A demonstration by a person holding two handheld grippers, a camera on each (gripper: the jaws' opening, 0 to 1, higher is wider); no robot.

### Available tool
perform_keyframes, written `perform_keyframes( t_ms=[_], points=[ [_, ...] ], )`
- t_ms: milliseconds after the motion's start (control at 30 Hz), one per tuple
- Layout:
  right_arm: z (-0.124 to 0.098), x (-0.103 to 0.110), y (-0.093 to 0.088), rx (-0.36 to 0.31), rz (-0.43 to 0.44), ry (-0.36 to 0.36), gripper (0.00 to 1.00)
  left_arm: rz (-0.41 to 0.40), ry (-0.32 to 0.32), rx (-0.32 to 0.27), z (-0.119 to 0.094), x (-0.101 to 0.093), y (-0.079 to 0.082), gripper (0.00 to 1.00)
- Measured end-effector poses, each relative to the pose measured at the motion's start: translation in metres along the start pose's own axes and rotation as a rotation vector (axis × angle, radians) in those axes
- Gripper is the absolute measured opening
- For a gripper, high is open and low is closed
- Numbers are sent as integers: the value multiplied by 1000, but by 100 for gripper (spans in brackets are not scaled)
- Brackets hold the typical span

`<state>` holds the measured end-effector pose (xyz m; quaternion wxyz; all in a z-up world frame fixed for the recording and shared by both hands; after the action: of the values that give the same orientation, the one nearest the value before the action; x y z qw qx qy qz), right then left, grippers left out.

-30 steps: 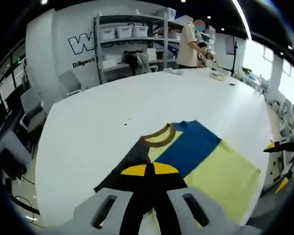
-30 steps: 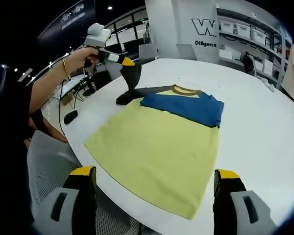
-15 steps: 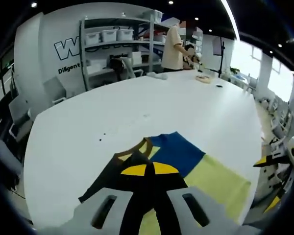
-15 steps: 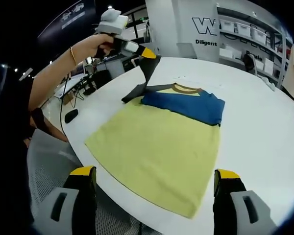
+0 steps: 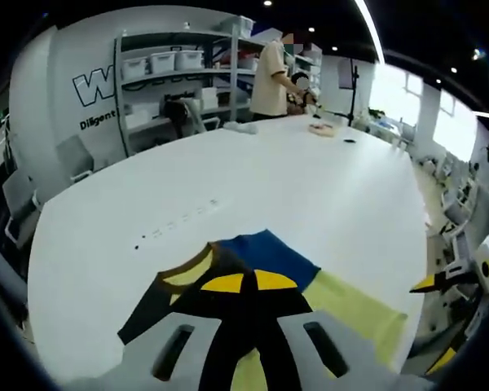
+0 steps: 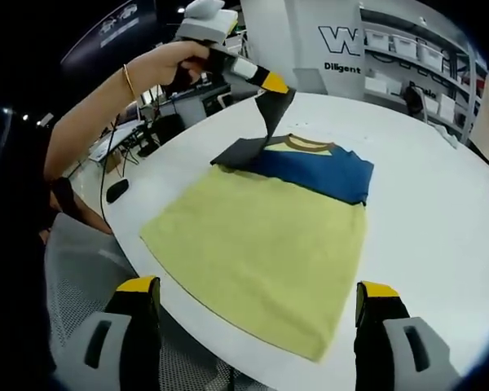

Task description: Fold the garment on the visible template until the final outline fits inside the template.

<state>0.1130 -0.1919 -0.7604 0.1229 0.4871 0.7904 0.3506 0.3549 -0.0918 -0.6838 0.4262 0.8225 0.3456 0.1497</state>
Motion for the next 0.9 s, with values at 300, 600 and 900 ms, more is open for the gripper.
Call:
perform_keyframes(
  t_ms=[300,600,900],
  points=[
    [2,2,-1,9,-6,8,99,-4,-21,29,21,-14,-1,2],
    [2,2,-1,13,-11,9,99,21,-36,64,46,-27,-10,2],
    [0,-3,-5,7,6,1,99,34,-55,86,73,-47,-28,2]
  ],
)
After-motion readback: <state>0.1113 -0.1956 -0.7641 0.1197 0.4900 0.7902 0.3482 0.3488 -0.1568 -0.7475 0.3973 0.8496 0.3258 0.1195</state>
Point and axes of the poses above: the point that each gripper's makers call its tool centre point, and the gripper's own axes: z roughly forward along the fingers, x roughly to its left, y roughly out of its top, the point moved 3 cm from there along -z, roughly backward along the fingers, and after that the axes turned 1 degree about -y, right-handed, at the moved point
